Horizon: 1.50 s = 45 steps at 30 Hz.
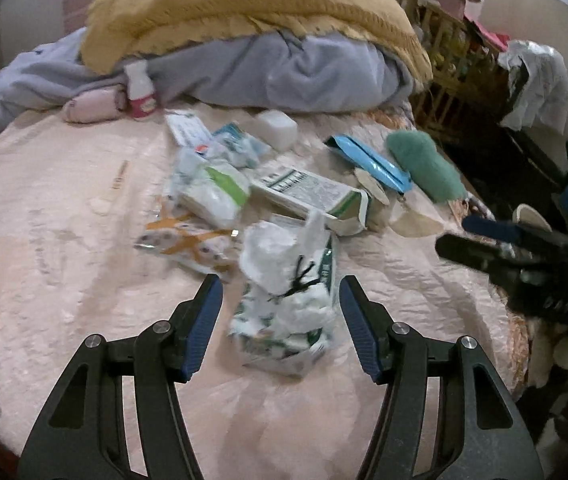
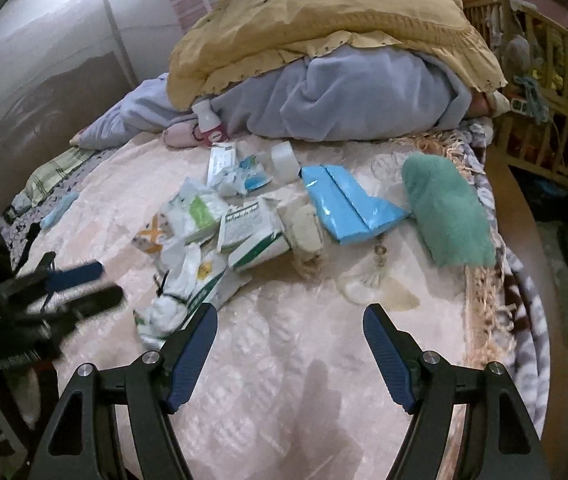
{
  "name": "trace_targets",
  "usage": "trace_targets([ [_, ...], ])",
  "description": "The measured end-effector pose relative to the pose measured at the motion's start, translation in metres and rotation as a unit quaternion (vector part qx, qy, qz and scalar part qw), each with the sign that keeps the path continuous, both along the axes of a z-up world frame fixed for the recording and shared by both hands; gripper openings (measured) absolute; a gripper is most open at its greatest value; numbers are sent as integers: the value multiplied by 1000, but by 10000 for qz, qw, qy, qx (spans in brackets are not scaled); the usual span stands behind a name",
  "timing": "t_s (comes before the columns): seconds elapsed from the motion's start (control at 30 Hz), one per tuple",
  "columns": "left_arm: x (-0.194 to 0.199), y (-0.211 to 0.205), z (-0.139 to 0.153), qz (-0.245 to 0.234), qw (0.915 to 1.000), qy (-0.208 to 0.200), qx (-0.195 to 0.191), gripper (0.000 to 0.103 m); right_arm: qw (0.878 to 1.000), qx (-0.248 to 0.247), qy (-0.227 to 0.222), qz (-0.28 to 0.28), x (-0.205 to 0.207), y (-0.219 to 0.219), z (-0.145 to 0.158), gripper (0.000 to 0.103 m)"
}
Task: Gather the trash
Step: 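Grasp the tied plastic bag with the left gripper while the right grasps the Watermelon Frost box, then carry both items to the bucket and open both grippers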
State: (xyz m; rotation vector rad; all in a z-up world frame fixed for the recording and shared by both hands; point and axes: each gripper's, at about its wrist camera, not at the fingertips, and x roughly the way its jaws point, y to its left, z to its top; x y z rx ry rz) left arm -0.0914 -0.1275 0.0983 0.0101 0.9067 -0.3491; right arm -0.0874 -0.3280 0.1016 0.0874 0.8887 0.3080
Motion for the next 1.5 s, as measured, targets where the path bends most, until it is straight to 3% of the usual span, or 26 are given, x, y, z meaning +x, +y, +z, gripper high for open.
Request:
trace_targets([
  [0.17,22,-16,-22,-167,9992,344,62,56,9997,25,-59,230,25,10,8,69],
  [0.27,36,-12,-38,-162,9968,765,-160,23,9993,60,-46,380,43,19,12,69],
  [0.33,39,1,-36,-49,9950,861,-504,23,9985,81,61,544,56,27,11,69],
  [0.47,33,23,-16,79,9954,627,-717,22,9959,-77,175,889,77,48,4,69],
  [0.73,22,53,8,359,9959,301,-779,22,9878,-774,744,1131,125,92,-40,69],
  [0.77,21,54,9,372,9958,301,-780,22,9867,-869,801,1113,127,93,-45,66],
  [0.8,21,54,9,375,9957,307,-788,22,9864,-944,863,1034,130,93,-51,53],
  [0.83,19,53,9,366,9957,305,-792,22,9870,-905,893,987,130,91,-53,53],
  [1.2,8,19,19,256,9974,83,-664,22,9961,-327,145,802,54,49,8,53],
  [1.5,-8,-25,28,65,9992,-147,-378,22,9990,-183,-167,380,-10,7,20,53],
])
